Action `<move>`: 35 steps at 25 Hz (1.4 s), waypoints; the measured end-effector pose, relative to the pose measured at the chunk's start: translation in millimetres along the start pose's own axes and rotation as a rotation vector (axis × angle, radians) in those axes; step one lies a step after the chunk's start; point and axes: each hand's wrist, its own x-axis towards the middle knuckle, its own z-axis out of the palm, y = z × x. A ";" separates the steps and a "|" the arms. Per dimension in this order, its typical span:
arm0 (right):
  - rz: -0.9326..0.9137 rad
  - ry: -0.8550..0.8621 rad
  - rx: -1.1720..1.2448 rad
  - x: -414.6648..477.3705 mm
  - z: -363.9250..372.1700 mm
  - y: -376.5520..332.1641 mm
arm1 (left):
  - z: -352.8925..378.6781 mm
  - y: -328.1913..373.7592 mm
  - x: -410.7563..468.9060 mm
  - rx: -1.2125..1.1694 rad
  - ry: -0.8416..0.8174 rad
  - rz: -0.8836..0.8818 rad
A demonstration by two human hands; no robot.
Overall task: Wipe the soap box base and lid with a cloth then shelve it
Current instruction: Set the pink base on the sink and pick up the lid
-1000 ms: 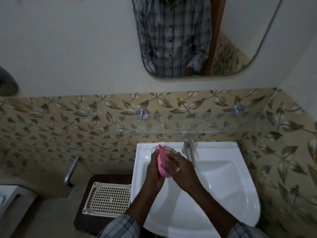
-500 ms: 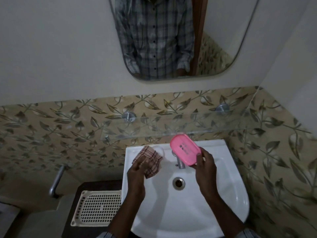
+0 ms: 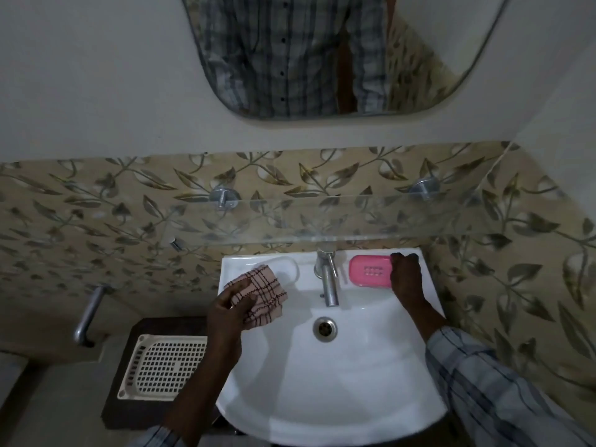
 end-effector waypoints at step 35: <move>0.503 -0.367 1.125 -181.5 71.8 -112.9 | 0.3 -14.6 5.6 0.378 -0.227 -0.245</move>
